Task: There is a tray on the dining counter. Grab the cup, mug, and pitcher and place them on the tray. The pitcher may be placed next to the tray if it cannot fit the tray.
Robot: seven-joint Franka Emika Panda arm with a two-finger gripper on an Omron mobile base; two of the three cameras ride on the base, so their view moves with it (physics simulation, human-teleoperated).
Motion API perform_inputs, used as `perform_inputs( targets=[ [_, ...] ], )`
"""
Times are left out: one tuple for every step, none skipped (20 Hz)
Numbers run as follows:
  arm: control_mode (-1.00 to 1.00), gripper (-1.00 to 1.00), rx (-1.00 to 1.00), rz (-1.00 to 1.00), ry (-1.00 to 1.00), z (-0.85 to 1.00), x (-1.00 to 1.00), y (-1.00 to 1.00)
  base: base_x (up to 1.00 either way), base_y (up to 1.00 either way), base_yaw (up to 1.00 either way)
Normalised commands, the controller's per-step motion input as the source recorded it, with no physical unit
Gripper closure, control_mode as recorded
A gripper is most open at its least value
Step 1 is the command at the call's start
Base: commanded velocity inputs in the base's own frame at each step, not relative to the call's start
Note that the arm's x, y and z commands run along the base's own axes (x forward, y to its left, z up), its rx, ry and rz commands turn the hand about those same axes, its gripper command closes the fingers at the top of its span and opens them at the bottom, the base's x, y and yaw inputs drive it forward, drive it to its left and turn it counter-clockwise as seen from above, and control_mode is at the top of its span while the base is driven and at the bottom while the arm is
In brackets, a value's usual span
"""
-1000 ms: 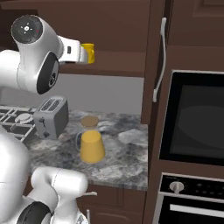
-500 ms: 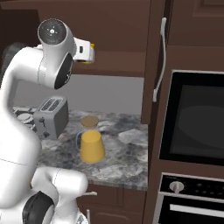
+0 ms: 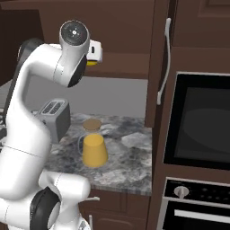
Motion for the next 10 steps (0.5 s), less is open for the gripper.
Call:
perform_inputs(
  targets=[
    [-1.0, -1.0, 0.0, 0.05, 0.0, -0.03, 0.25, 0.0, 0.0, 0.0, 0.0],
    [-1.0, -1.0, 0.0, 0.03, 0.0, 0.0, 0.38, 0.0, 0.0, 0.0, 0.0],
    [-1.0, -1.0, 0.0, 0.02, 0.0, 0.0, 0.41, 0.0, 0.0, 0.0, 0.0],
    [-1.0, -1.0, 0.0, 0.03, 0.0, -0.02, 0.38, 0.0, 0.0, 0.0, 0.0],
    [-1.0, -1.0, 0.0, 0.03, 0.0, -0.05, 0.35, 0.0, 0.0, 0.0, 0.0],
    [-1.0, -1.0, 0.0, 0.03, 0.0, -0.1, 0.33, 0.0, 0.0, 0.0, 0.0],
    [-1.0, -1.0, 0.0, 0.03, 0.0, -0.15, 0.38, 0.0, 0.0, 0.0, 0.0],
    [-1.0, -1.0, 0.0, 0.02, 0.0, -0.13, 0.42, 0.0, 0.0, 0.0, 0.0],
    [-1.0, -1.0, 0.0, 0.02, 0.0, -0.14, 0.39, 0.0, 0.0, 0.0, 0.0],
    [-1.0, -1.0, 0.0, 0.02, 0.0, -0.16, 0.37, 0.0, 0.0, 0.0, 0.0]
  ],
)
